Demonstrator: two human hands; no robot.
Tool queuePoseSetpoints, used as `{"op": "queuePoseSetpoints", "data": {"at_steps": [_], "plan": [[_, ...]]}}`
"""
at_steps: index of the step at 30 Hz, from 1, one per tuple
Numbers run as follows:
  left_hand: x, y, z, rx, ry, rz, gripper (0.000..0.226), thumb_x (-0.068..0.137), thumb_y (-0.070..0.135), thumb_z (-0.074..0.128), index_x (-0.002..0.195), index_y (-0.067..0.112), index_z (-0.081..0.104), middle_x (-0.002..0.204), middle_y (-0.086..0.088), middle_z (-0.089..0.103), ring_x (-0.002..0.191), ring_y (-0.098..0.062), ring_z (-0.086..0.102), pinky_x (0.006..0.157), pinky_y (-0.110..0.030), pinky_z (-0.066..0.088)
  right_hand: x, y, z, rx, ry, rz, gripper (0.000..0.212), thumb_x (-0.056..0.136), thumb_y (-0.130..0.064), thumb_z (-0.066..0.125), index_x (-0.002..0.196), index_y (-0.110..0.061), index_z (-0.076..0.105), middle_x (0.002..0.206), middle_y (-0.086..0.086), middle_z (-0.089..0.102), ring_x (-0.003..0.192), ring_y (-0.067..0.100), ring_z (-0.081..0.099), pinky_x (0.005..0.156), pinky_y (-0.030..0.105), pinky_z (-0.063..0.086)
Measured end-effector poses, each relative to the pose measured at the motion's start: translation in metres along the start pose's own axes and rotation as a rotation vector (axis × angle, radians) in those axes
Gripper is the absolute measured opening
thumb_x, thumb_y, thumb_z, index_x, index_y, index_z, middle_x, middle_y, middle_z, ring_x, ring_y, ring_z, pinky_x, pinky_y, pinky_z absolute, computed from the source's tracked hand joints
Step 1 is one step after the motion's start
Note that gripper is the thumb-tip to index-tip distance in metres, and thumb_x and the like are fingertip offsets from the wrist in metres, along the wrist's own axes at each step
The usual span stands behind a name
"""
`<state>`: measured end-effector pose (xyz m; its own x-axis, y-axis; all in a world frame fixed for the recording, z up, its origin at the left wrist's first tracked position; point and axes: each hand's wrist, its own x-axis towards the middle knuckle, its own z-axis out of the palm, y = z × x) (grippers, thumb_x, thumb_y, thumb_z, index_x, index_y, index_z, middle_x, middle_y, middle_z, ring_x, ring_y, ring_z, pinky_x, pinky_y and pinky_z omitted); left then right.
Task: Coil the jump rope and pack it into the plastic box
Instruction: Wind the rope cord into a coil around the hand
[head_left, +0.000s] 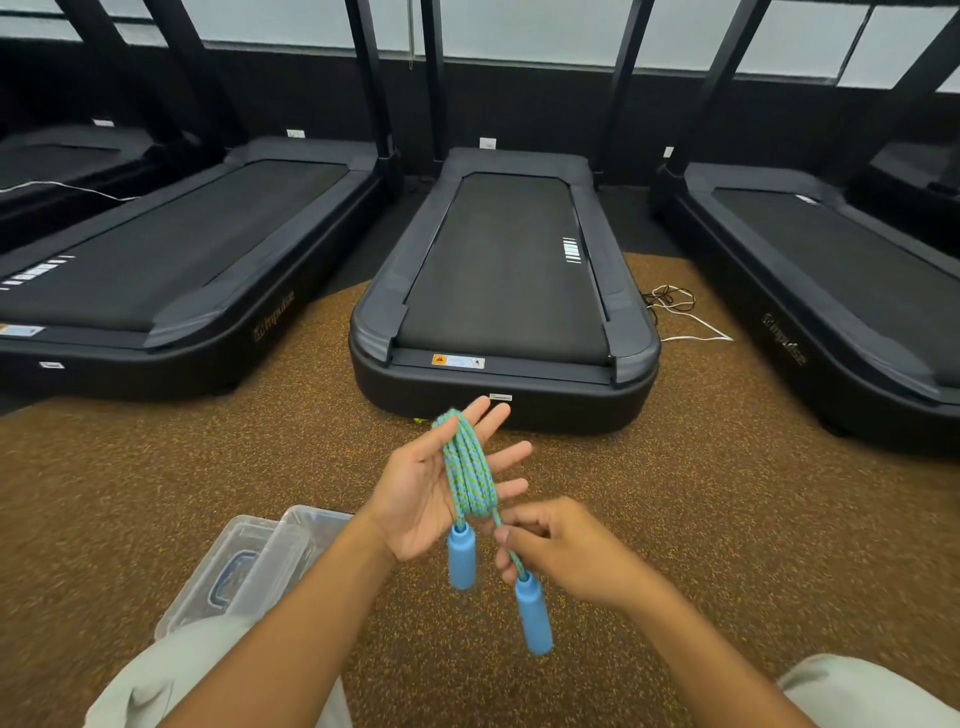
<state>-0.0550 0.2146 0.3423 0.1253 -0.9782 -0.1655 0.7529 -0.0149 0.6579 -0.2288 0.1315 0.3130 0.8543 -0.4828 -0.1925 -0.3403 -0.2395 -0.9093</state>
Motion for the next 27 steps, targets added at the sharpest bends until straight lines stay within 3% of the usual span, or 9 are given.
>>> {"op": "queuePoseSetpoints", "data": {"at_steps": [2,4,8,13,19,22,25,27], "plan": [[0.000,0.000,-0.001,-0.011,0.030,0.015,0.053,0.104,0.033,0.034,0.155,0.019,0.037,0.153,-0.001,0.052,0.134,-0.041,0.055,0.102,-0.058,0.050,-0.001,-0.003,-0.001,-0.055,-0.010,-0.011,0.017,0.102,-0.021,0.063,0.099,-0.014,0.078,0.086,0.001,0.081,0.077,0.008,0.073,0.084,0.031,0.060],[0.000,-0.001,-0.002,-0.016,0.051,0.033,0.054,0.102,0.033,0.037,0.155,0.019,0.038,0.153,-0.001,0.053,0.133,-0.041,0.055,0.103,-0.059,0.049,-0.003,-0.006,0.000,-0.130,-0.016,-0.021,0.018,0.102,-0.026,0.063,0.094,-0.020,0.078,0.088,0.000,0.081,0.073,0.003,0.067,0.079,0.030,0.056],[0.001,0.001,-0.006,-0.025,0.076,0.070,0.053,0.105,0.033,0.036,0.155,0.018,0.037,0.152,-0.003,0.054,0.132,-0.042,0.056,0.103,-0.060,0.048,-0.006,-0.010,0.004,-0.143,-0.012,-0.031,0.028,0.099,-0.043,0.061,0.099,-0.019,0.076,0.088,0.008,0.079,0.065,0.012,0.053,0.065,0.032,0.042],[0.003,0.000,-0.005,0.040,0.094,0.097,0.059,0.099,0.034,0.041,0.156,0.021,0.036,0.151,0.001,0.055,0.130,-0.039,0.059,0.101,-0.058,0.052,-0.005,-0.012,0.006,-0.128,0.016,-0.039,0.013,0.089,-0.029,0.068,0.101,-0.026,0.074,0.071,-0.009,0.065,0.067,0.007,0.055,0.069,0.030,0.046],[0.002,-0.002,-0.004,0.111,0.095,0.116,0.055,0.103,0.033,0.037,0.157,0.023,0.033,0.154,0.002,0.052,0.128,-0.036,0.061,0.099,-0.057,0.054,-0.013,-0.021,-0.002,-0.288,0.033,-0.118,0.008,0.091,-0.024,0.068,0.096,-0.027,0.074,0.076,-0.003,0.070,0.059,0.002,0.052,0.059,0.022,0.044],[0.001,-0.006,-0.002,0.160,0.090,0.100,0.063,0.097,0.035,0.043,0.158,0.024,0.030,0.154,0.003,0.051,0.126,-0.035,0.063,0.098,-0.055,0.054,-0.014,-0.025,-0.002,-0.369,-0.001,-0.148,0.008,0.090,-0.024,0.069,0.095,-0.026,0.074,0.071,-0.009,0.065,0.059,0.000,0.049,0.058,0.021,0.042],[0.002,-0.010,-0.003,0.219,0.077,0.065,0.056,0.105,0.033,0.038,0.159,0.026,0.028,0.154,0.004,0.052,0.123,-0.035,0.065,0.095,-0.052,0.057,-0.014,-0.027,-0.004,-0.448,-0.022,-0.156,0.006,0.091,-0.026,0.068,0.095,-0.023,0.072,0.074,-0.009,0.065,0.059,0.003,0.052,0.057,0.025,0.044],[0.004,-0.013,-0.006,0.274,0.085,0.027,0.052,0.107,0.034,0.036,0.158,0.027,0.028,0.153,0.004,0.052,0.121,-0.036,0.066,0.097,-0.056,0.055,-0.014,-0.030,-0.007,-0.548,0.002,-0.187,0.006,0.090,-0.029,0.066,0.091,-0.023,0.067,0.084,-0.005,0.069,0.066,0.010,0.059,0.063,0.036,0.051]]}}
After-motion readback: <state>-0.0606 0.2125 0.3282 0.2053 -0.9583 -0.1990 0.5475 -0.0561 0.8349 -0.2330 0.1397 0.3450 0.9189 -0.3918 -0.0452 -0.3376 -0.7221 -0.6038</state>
